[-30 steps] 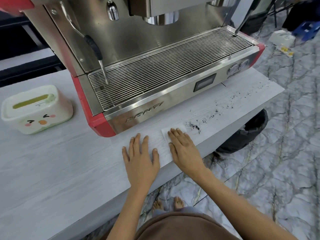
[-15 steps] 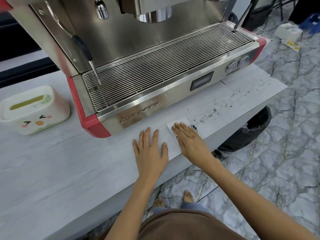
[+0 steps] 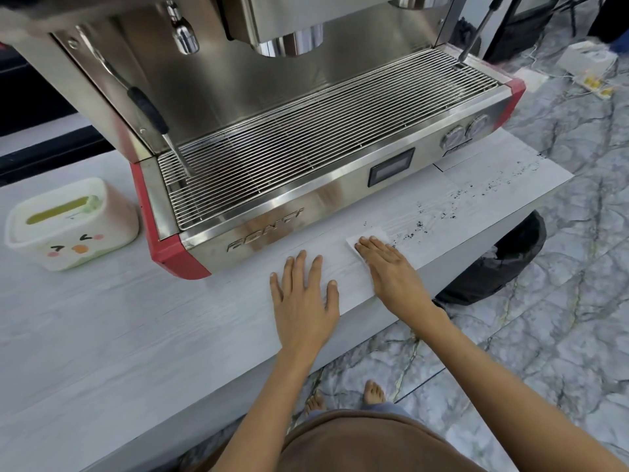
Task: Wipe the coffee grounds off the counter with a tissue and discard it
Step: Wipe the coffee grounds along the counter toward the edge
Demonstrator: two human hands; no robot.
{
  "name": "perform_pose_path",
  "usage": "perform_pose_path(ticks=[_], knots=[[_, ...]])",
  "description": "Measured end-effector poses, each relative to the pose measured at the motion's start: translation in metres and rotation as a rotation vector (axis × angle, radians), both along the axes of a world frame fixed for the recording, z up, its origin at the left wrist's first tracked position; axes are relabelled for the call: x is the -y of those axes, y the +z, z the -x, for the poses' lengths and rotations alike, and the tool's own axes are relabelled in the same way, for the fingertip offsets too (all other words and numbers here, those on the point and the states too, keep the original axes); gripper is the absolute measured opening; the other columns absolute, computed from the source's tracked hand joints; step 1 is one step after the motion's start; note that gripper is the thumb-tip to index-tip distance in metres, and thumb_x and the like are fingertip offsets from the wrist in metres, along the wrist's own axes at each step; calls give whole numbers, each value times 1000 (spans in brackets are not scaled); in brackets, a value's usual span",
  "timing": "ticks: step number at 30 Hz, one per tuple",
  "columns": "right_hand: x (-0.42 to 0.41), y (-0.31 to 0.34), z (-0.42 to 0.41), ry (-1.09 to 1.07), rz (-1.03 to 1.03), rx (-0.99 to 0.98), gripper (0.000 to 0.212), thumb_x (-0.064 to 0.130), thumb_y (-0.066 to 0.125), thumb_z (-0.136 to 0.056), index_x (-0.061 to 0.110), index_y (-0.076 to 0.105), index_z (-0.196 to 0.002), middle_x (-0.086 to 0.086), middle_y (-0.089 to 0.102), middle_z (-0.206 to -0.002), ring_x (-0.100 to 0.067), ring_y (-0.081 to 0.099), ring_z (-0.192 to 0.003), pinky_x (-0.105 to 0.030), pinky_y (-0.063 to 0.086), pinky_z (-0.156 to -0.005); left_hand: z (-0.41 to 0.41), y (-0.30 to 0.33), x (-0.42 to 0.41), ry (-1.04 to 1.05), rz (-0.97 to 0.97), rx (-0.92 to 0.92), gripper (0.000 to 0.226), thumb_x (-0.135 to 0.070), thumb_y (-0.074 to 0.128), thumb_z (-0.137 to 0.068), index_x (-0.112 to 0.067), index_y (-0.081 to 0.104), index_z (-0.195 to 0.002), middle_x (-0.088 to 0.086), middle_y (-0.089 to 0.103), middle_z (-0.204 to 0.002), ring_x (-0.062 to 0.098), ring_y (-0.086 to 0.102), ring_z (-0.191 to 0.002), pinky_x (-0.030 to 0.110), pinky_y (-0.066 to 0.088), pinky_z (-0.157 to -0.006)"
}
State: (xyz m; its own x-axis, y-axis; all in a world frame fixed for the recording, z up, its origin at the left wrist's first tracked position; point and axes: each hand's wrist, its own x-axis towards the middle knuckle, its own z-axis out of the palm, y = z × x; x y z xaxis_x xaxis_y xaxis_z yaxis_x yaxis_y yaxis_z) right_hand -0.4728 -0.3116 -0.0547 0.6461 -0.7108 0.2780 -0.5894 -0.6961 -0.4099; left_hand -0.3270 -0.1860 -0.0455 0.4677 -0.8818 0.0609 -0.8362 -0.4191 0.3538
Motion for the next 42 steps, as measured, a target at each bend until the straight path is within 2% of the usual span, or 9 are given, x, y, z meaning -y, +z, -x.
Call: perform_pose_path(ticks=[5,8,11,17,24,32,36,39,42], knots=[[6,8,4,7,-59,54,37,-3,48,-93,3,56,-128,-14,55,-133,-27,47,-128,-48,39,-106,1,0,-1,0,11,5,58,-51,29,-99,-27,35,-152,0,24,-163,20,14,-152,50,6,-123],[6,20,7,-44,-169,165,36,-3,44,-95,2,55,-129,-13,54,-134,-26,46,-129,-44,37,-108,1,1,-1,3,13,4,58,-50,29,-99,-27,35,-152,0,24,-163,20,15,-152,49,6,-123],[3,27,7,-59,-171,190,38,-2,42,-95,2,53,-131,-13,53,-136,-26,45,-130,-42,36,-109,1,0,-1,2,22,10,57,-50,30,-99,-27,36,-151,0,26,-162,21,16,-151,49,7,-123],[-27,15,-8,96,-17,-46,46,9,31,-91,0,52,-131,-15,53,-136,-28,44,-130,-45,35,-109,1,0,-1,8,20,17,58,-51,30,-99,-27,37,-151,-1,26,-162,20,16,-151,48,6,-123],[-33,21,-30,59,-14,-200,53,17,29,-86,-1,52,-130,-18,52,-136,-29,46,-129,-47,37,-107,0,-2,0,24,25,28,55,-50,34,-98,-29,41,-148,-3,29,-161,17,19,-150,48,9,-123],[-16,17,-34,94,-50,-232,60,20,23,-85,-6,46,-134,-22,46,-140,-33,41,-132,-50,35,-107,1,-1,1,48,69,19,54,-51,35,-97,-29,45,-145,-6,33,-159,14,22,-149,44,9,-123],[-5,12,-24,9,-33,-193,57,12,24,-85,-6,45,-135,-22,45,-140,-33,40,-133,-49,31,-110,4,0,1,59,79,9,55,-52,35,-97,-29,45,-146,-7,33,-159,13,22,-149,43,9,-123],[-3,6,-14,-41,-13,-134,54,-5,43,-82,-6,43,-136,-22,43,-142,-34,37,-135,-45,21,-112,3,0,0,66,70,5,54,-51,36,-98,-29,45,-146,-8,33,-159,12,22,-149,42,8,-124],[0,5,-1,-42,-2,-90,62,-17,51,-75,-5,44,-135,-22,44,-141,-35,38,-134,-48,26,-111,2,0,0,59,70,-8,54,-51,36,-98,-30,43,-147,-9,31,-160,11,19,-150,43,8,-124]])
